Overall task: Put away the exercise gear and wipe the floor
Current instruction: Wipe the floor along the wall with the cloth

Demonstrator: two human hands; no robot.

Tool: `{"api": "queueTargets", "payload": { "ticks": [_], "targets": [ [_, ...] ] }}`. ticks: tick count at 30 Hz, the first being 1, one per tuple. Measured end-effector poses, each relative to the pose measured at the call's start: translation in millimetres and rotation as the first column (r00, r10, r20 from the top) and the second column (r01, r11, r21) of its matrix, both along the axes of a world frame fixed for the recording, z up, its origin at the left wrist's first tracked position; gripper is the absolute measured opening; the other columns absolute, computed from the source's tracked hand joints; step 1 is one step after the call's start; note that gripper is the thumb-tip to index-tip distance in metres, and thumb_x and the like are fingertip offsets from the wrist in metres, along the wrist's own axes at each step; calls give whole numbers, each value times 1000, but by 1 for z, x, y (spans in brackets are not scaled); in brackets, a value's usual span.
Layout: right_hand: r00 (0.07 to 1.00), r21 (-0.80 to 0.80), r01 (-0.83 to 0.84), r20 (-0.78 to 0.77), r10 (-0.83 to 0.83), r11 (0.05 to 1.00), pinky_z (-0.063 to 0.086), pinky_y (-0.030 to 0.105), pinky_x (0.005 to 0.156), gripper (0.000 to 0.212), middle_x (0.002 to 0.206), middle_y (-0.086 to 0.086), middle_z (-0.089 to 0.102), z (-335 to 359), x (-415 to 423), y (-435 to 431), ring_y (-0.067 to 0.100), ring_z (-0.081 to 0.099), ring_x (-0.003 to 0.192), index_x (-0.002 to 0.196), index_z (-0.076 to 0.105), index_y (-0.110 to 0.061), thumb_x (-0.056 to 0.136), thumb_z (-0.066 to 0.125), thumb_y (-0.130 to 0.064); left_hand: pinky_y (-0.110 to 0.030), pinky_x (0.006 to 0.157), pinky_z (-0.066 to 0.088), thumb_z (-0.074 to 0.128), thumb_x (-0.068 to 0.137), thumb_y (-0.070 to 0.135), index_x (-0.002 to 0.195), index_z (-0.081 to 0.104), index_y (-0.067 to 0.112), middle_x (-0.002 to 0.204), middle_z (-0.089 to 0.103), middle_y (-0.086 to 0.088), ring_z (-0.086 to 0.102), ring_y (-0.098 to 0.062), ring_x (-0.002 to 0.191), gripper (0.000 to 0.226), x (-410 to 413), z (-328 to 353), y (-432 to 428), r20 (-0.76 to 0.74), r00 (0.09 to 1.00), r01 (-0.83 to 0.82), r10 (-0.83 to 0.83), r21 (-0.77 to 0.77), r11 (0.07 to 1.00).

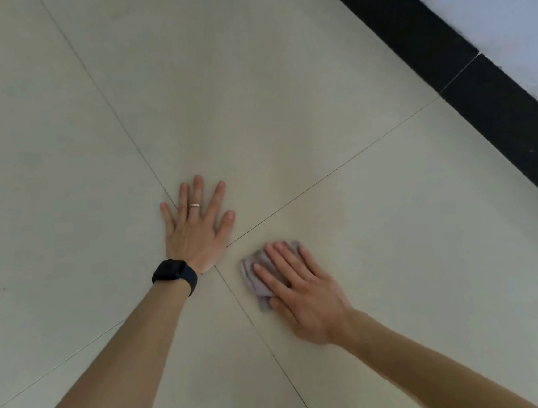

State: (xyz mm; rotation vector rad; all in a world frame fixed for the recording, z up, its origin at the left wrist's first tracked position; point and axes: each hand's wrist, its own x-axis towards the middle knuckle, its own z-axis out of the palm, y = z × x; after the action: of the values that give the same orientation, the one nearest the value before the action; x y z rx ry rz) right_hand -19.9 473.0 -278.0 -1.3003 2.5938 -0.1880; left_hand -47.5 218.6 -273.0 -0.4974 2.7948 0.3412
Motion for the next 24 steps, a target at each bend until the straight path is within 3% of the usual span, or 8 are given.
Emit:
{"api": "queueTargets", "payload": {
  "ticks": [3, 6, 9, 12, 14, 16, 21, 24],
  "targets": [
    [983, 17, -174, -48, 175, 985, 13, 48, 123, 57, 167, 1, 8, -2, -26, 12, 17, 3, 154, 159, 14, -23, 106, 22, -43, -53, 118, -16, 10, 99, 62, 150, -15, 52, 161, -27, 11, -26, -14, 148, 58, -2, 1, -3, 7, 1000, 16, -16, 32, 999],
    [969, 55, 242, -62, -238, 969, 8, 52, 122, 59, 167, 2, -1, -7, -68, -4, 15, -6, 153, 159, 5, -23, 105, 16, -44, -52, 118, -18, 9, 99, 62, 149, -17, 53, 159, -30, 13, -28, -13, 147, 57, -1, 1, -4, 20, 999, 29, -30, 54, 998],
    [812, -18, 582, -34, -582, 813, 5, 52, 122, 60, 166, 14, 8, -8, -48, -51, 26, 2, 154, 159, 16, -18, 103, 23, -41, -50, 118, -19, 10, 99, 60, 147, -19, 54, 158, -32, 15, -31, -10, 145, 56, 1, 3, -3, 37, 999, 14, -17, 91, 996],
    [983, -62, 178, -44, -180, 982, 18, 53, 120, 58, 164, 12, 17, -5, 7, -68, 28, 12, 153, 157, 27, -18, 103, 28, -39, -46, 121, -12, 18, 103, 52, 151, -9, 53, 163, -19, 15, -21, -6, 148, 55, 4, 9, -12, -49, 999, 23, -12, 228, 973],
    [991, -58, -132, -25, 130, 990, 22, 51, 120, 57, 166, 5, 16, 1, -4, -58, 21, 11, 153, 158, 22, -22, 105, 28, -40, -43, 123, -4, 24, 105, 45, 154, 0, 46, 165, -8, 12, -11, -8, 151, 55, 9, 11, -30, -160, 986, -10, 46, 221, 975],
    [974, -11, -221, -53, 220, 975, 22, 51, 120, 57, 166, 1, 14, 2, -47, -59, 17, 9, 153, 159, 18, -23, 105, 23, -41, -45, 123, -6, 23, 105, 44, 156, 0, 40, 165, -10, 8, -12, -11, 151, 56, 13, 9, -56, -176, 972, -140, 157, 105, 985],
    [927, 100, 369, 36, -374, 924, -7, 48, 123, 71, 166, 3, -14, -4, -121, -103, 16, -17, 151, 158, -6, -27, 91, -6, -52, -52, 121, -11, 12, 100, 57, 156, -14, 31, 164, -19, 2, -21, -14, 150, 67, 21, -8, -91, -81, 907, -415, 412, -21, 909],
    [949, 26, 314, 20, -315, 949, -4, 50, 122, 66, 166, 10, -4, -4, -96, -136, 25, -6, 154, 159, 7, -22, 98, 10, -46, -52, 121, -8, 11, 99, 58, 155, -15, 31, 164, -18, 2, -20, -14, 150, 68, 20, -11, -91, -115, 905, -415, 411, -22, 909]
  ]
}}
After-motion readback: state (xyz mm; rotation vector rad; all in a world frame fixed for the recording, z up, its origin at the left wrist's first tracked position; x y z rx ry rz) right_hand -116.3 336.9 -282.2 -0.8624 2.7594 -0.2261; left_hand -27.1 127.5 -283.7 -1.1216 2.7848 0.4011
